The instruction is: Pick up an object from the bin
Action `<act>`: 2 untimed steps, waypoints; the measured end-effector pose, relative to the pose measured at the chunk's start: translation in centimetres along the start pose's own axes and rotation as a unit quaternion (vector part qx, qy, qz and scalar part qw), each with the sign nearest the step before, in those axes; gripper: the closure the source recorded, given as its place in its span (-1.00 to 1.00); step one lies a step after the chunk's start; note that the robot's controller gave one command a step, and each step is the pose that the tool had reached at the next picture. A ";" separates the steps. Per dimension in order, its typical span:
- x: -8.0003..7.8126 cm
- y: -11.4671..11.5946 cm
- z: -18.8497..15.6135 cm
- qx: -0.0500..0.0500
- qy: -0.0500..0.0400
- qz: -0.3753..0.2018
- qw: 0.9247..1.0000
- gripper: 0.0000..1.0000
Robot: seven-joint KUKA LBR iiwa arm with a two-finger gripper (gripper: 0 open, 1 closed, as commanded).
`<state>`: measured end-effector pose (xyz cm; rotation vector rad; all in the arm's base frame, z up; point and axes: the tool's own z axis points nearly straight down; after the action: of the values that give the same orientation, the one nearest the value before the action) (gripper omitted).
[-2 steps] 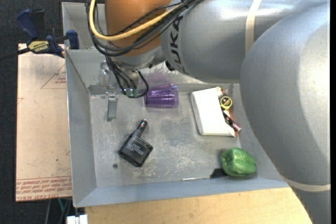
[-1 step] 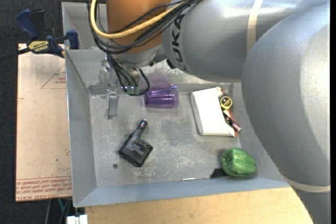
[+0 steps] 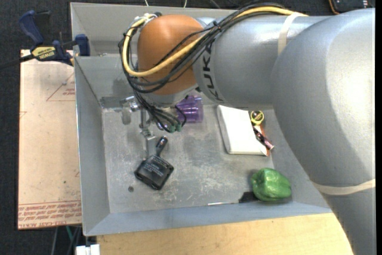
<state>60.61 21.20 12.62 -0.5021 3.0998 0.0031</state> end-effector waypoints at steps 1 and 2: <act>5.1 -1.2 -0.5 0.000 -0.003 -0.149 0.989 -1.00; 7.7 -2.3 1.5 -0.001 0.001 -0.154 0.988 -1.00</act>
Offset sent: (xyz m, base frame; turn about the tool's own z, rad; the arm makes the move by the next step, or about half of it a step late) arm -0.0659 -0.0470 -0.0146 -0.3119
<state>54.02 16.58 11.12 -0.9733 2.9882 0.0053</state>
